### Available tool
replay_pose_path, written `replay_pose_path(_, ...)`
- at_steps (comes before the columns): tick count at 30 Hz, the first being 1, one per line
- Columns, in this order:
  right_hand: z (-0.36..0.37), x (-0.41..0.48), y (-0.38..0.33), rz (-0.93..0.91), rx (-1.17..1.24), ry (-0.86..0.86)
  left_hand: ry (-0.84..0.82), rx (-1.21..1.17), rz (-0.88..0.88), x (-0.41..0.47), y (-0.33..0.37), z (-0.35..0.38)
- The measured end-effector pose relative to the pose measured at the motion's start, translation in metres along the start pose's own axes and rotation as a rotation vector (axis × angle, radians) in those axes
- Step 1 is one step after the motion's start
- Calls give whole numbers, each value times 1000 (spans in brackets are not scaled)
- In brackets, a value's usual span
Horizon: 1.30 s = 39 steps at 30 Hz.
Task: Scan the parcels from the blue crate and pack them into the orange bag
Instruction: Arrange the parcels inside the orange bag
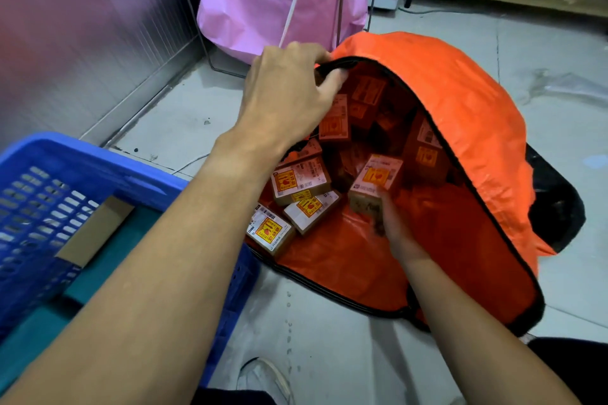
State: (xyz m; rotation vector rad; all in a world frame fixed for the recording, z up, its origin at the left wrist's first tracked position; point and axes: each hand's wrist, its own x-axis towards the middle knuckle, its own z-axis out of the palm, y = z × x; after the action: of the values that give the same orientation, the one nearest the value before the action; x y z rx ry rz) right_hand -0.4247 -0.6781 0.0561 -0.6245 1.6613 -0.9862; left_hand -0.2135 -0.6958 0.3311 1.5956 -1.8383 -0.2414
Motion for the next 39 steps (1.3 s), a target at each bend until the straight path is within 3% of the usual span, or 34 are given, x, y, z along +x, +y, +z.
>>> replay_pose_path(5, 10, 0, -45, -5, 89, 27, 44, -263, -154, 0, -13, -18)
replay_pose_path(9, 8, -2, -45, 15, 82, -130, 113, -329, -166, 3, -27, -34)
replay_pose_path(15, 56, -25, 6, 120, -376, -411, 83, -388, -111, 8, -16, -33)
replay_pose_path(19, 115, -52, 53, 268, -470, -584, 70, -460, -85, 7, -9, -26)
replay_pose_path(26, 176, -47, 108, 530, -94, -424, 109, -478, 8, 11, -9, -18)
replay_pose_path(33, 183, -36, 110, 466, 104, -383, 128, -467, 44, 13, -10, -20)
replay_pose_path(39, 166, -66, 72, 363, -25, -365, 125, -466, 59, 16, -11, -19)
